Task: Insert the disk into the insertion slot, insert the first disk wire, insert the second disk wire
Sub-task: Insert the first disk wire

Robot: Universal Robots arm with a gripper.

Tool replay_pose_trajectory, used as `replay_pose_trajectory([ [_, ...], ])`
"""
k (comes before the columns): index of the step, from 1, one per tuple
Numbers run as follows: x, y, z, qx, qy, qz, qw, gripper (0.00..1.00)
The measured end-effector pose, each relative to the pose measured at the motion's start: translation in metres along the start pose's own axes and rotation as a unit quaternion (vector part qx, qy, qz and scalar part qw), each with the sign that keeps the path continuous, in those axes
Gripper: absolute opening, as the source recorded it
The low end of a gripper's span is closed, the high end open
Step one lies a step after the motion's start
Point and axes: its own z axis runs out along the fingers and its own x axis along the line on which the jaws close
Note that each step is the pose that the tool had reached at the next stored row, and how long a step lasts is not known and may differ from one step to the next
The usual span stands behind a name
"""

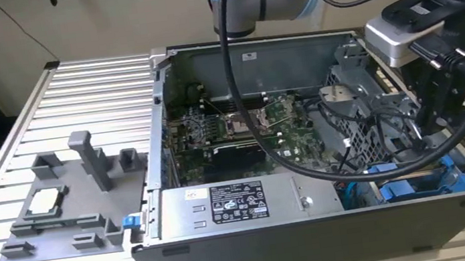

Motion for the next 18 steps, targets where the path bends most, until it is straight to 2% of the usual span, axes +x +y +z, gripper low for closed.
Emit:
replay_pose_trajectory([
  [3, 0.0008, -0.0054, 0.0012, -0.0212, 0.0062, -0.002, 0.9998, 0.19],
  [5, 0.0014, -0.0094, 0.0022, -0.0361, 0.0086, -0.002, 0.9993, 0.19],
  [6, 0.0018, -0.0117, 0.0028, -0.0421, 0.0089, -0.003, 0.9991, 0.19],
  [7, 0.0020, -0.0137, 0.0034, -0.0456, 0.0088, -0.003, 0.9989, 0.19],
  [18, 0.0005, -0.0209, 0.0100, -0.0541, 0.0118, 0.015, 0.9984, 0.19],
])
